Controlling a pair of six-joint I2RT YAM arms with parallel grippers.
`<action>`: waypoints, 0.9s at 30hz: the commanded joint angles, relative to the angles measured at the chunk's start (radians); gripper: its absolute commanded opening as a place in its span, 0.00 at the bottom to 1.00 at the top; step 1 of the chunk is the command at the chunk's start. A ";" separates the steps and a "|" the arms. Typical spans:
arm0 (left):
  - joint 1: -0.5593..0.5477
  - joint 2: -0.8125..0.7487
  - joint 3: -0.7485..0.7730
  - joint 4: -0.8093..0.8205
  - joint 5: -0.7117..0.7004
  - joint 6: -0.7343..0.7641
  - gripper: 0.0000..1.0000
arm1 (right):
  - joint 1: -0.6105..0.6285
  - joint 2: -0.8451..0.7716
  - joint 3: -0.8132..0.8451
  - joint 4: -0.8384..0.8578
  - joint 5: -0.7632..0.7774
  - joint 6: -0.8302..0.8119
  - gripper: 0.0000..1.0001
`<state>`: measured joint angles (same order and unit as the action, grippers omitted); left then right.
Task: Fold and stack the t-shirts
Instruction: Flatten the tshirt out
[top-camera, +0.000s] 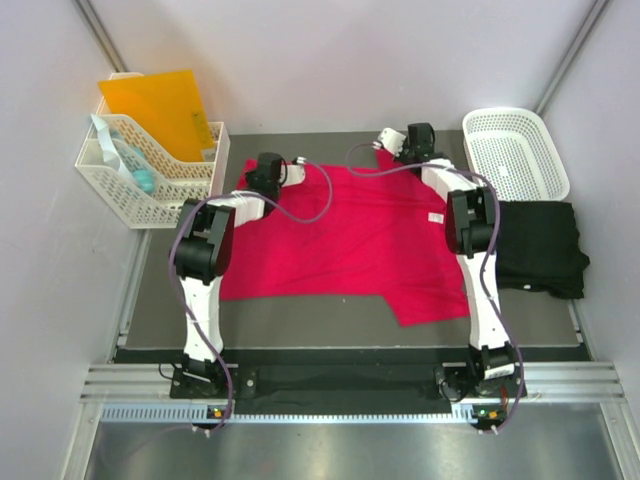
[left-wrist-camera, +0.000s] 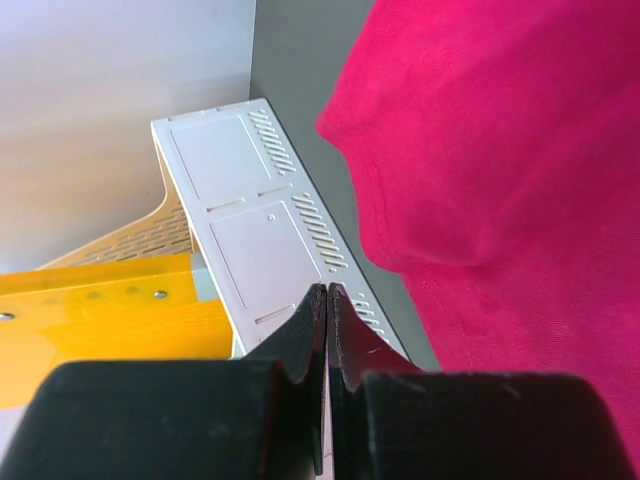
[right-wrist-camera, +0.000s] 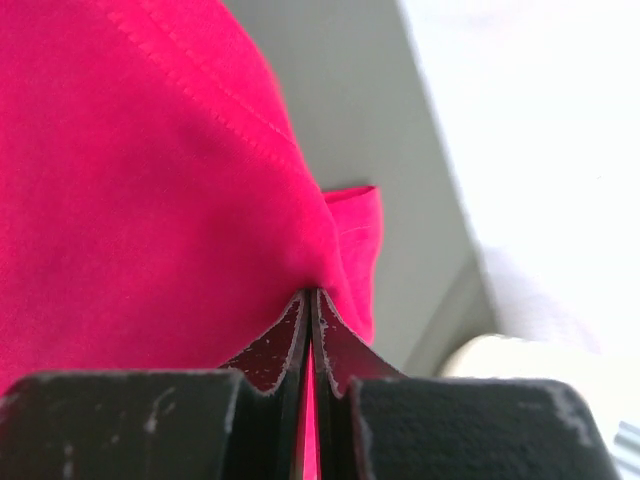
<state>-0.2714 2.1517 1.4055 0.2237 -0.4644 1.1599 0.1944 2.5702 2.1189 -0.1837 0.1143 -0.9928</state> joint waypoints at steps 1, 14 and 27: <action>-0.015 -0.030 0.024 0.012 -0.031 0.015 0.00 | 0.013 0.067 0.061 0.128 0.047 -0.125 0.00; -0.031 -0.056 -0.019 0.039 -0.052 0.004 0.00 | 0.023 0.050 -0.010 0.395 0.154 -0.143 0.00; -0.038 -0.090 -0.062 0.080 -0.068 -0.040 0.00 | 0.030 -0.264 -0.148 0.379 0.211 0.229 0.00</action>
<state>-0.3004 2.1498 1.3663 0.2436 -0.5175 1.1561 0.2108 2.4813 1.9572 0.1379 0.2714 -0.9360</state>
